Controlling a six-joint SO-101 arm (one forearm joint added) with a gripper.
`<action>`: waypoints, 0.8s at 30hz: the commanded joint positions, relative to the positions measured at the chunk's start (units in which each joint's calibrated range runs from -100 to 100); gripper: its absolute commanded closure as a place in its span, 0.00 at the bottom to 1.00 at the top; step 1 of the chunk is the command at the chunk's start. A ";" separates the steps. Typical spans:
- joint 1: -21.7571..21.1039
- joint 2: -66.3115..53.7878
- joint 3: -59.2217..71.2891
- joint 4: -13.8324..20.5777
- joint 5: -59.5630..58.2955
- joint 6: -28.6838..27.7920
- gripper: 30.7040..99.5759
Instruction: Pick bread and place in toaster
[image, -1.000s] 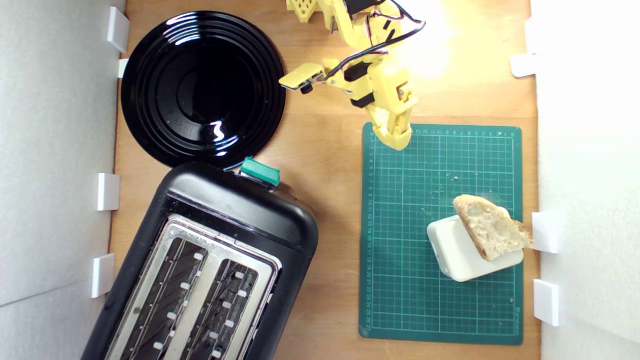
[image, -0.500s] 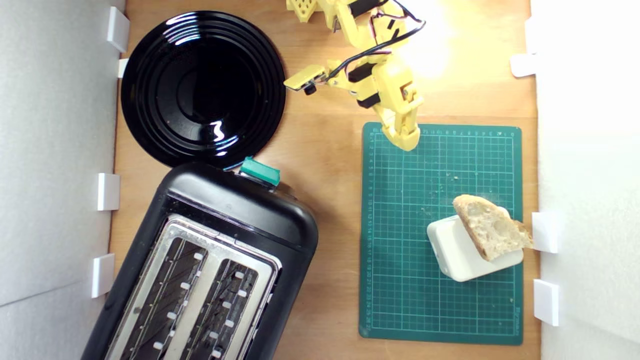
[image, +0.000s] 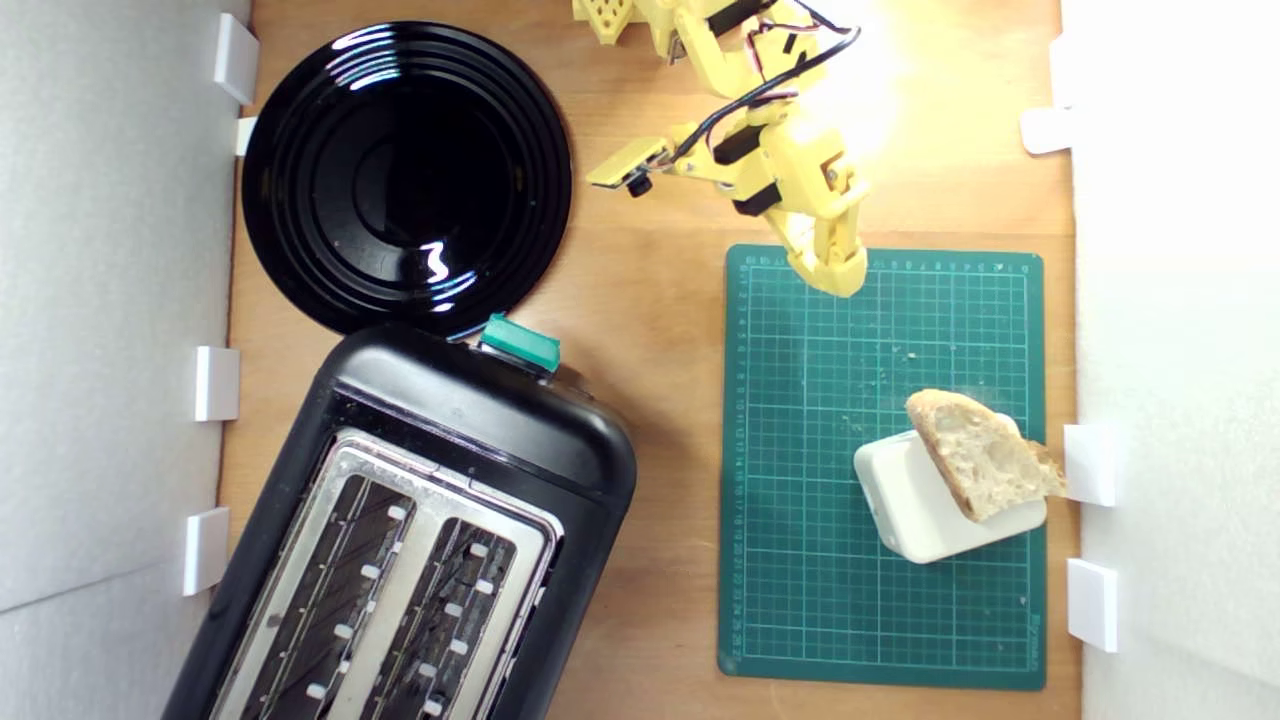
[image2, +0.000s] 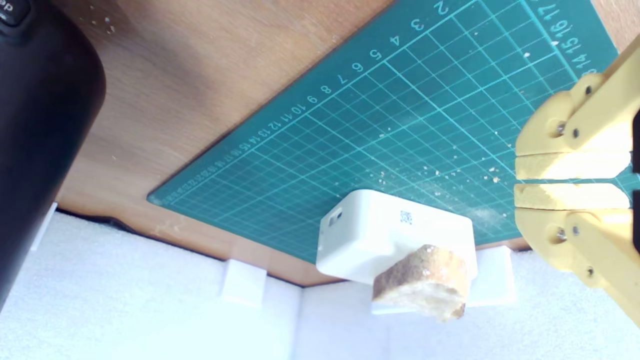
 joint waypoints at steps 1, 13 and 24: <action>-0.43 -0.23 -1.65 -0.10 -2.61 -0.22 0.99; -0.19 -0.48 -1.56 -0.47 -2.61 -0.17 0.95; -0.11 0.18 -1.65 -0.56 -2.61 -3.15 0.77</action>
